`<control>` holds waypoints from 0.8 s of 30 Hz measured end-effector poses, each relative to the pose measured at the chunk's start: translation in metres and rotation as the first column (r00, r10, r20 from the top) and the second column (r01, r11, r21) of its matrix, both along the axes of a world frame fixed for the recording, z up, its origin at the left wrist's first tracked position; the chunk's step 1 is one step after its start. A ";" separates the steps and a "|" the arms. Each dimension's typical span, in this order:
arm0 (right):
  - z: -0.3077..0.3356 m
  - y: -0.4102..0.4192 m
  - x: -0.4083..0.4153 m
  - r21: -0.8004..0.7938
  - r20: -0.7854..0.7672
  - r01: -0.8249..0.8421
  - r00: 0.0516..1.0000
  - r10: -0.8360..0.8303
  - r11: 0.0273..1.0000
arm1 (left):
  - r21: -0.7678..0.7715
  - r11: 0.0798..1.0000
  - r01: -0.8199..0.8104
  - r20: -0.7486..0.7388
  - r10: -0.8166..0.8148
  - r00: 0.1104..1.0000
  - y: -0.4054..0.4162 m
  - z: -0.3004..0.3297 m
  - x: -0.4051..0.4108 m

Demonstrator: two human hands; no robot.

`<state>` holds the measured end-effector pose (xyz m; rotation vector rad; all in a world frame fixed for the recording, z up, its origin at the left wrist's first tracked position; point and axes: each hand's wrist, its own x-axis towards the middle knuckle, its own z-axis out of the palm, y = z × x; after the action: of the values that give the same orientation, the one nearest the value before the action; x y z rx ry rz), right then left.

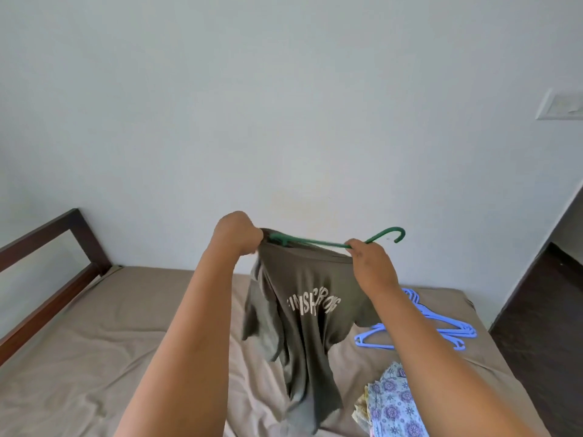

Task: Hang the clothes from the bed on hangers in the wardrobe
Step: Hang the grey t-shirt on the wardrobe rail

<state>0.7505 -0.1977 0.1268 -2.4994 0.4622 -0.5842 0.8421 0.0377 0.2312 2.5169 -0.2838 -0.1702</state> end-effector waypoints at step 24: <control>0.052 0.013 -0.008 -0.099 0.226 0.130 0.969 -0.105 0.987 | -0.214 0.972 0.100 0.579 0.043 0.814 -0.004 -0.074 -0.003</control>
<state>0.7427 -0.1849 0.1793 -2.4860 0.5068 -0.9468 0.8387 0.0334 0.1571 2.2640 -0.5493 0.6081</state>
